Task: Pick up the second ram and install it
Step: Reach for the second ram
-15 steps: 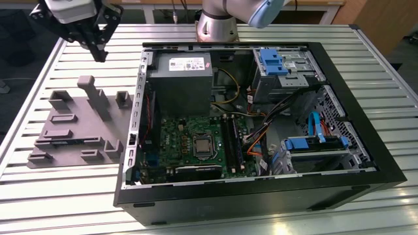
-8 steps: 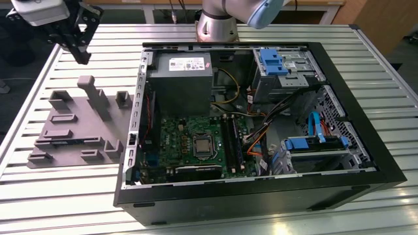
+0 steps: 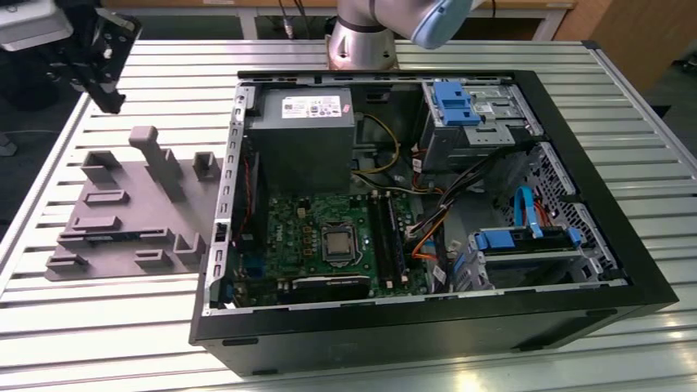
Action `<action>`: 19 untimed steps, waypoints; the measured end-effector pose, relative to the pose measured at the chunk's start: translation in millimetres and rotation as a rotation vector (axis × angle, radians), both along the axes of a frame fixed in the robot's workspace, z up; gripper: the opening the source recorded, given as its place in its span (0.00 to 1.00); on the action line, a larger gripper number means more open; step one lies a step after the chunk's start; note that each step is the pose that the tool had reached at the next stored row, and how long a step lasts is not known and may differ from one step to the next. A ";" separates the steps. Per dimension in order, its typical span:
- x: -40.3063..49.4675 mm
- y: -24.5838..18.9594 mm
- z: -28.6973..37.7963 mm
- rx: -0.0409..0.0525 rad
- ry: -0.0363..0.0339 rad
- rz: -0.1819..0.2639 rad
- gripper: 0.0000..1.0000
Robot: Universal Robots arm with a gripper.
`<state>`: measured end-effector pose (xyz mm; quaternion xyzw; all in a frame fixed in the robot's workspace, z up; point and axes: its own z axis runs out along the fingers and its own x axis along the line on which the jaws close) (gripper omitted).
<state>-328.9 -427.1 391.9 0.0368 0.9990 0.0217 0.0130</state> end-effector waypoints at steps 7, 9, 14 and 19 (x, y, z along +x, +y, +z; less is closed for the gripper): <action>-26.9 -4.6 -1.1 0.0001 -0.0002 0.000 0.11; -34.9 -5.8 -1.2 0.0000 0.0000 0.000 0.11; -51.7 -8.4 -1.8 -0.0001 0.0001 0.000 0.11; -54.2 -8.5 -1.9 0.0000 0.0000 0.000 0.11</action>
